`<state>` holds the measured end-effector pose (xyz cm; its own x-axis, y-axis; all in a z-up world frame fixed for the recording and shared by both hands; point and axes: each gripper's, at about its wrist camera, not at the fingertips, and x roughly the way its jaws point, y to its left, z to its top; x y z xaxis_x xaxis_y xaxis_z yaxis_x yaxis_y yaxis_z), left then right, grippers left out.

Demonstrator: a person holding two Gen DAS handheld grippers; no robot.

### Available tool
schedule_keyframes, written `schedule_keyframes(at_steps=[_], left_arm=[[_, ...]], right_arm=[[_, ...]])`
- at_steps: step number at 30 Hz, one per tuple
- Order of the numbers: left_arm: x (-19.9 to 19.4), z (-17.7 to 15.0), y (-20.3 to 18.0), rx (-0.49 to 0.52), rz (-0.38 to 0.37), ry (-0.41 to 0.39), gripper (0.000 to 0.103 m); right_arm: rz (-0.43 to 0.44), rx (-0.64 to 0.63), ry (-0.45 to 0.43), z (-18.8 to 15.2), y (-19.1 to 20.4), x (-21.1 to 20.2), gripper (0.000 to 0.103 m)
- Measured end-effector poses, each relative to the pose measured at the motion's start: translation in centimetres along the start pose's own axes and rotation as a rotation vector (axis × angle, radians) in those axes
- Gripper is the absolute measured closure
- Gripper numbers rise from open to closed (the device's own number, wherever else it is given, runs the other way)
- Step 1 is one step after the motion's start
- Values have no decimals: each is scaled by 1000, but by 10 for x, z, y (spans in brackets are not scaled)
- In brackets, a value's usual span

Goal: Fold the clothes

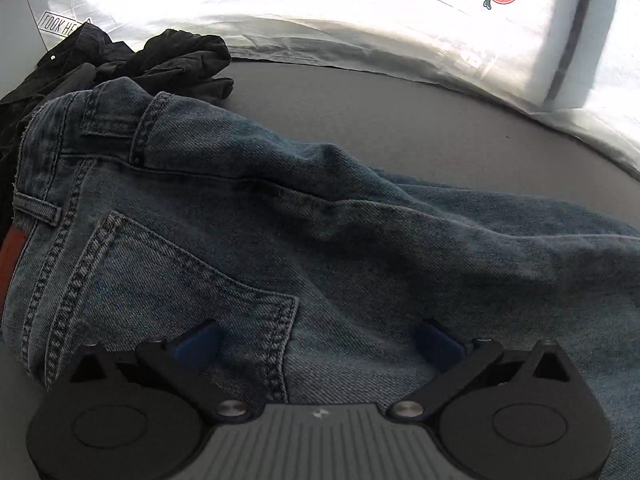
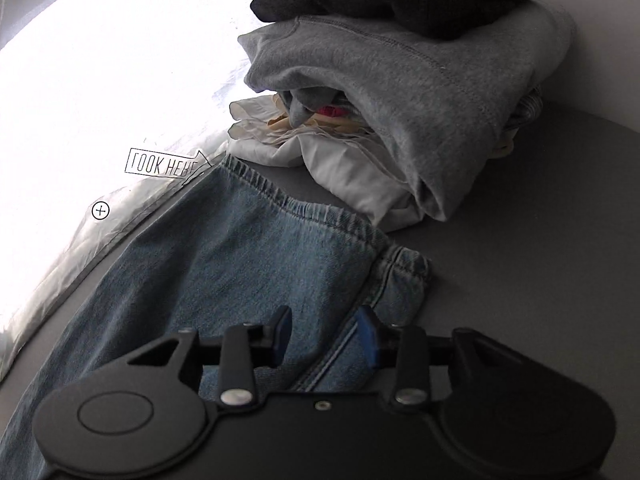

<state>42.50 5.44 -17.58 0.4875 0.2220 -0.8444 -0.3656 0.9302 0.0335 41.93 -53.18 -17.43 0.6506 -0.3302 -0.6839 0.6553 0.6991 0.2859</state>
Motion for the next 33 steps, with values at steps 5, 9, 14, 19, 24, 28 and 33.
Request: schedule_keyframes(at_steps=[5, 9, 14, 19, 24, 28, 33], left_arm=[[1, 3, 1, 15, -4, 13, 0], [0, 7, 0, 13, 0, 22, 0], [-2, 10, -2, 17, -2, 38, 0], [0, 16, -2, 21, -6, 60, 0], [1, 16, -2, 22, -6, 65, 0], [-1, 15, -2, 25, -10, 63, 0], [-3, 20, -2, 12, -14, 81, 1]], right_arm=[[16, 32, -25, 2, -6, 14, 64], [25, 33, -38, 8, -4, 23, 85], [66, 23, -89, 16, -7, 7, 101], [107, 15, -190, 46, -17, -42, 102], [22, -127, -171, 41, -15, -51, 102], [-126, -91, 27, 10, -31, -14, 101], [-181, -273, 20, 2, -16, -16, 77]])
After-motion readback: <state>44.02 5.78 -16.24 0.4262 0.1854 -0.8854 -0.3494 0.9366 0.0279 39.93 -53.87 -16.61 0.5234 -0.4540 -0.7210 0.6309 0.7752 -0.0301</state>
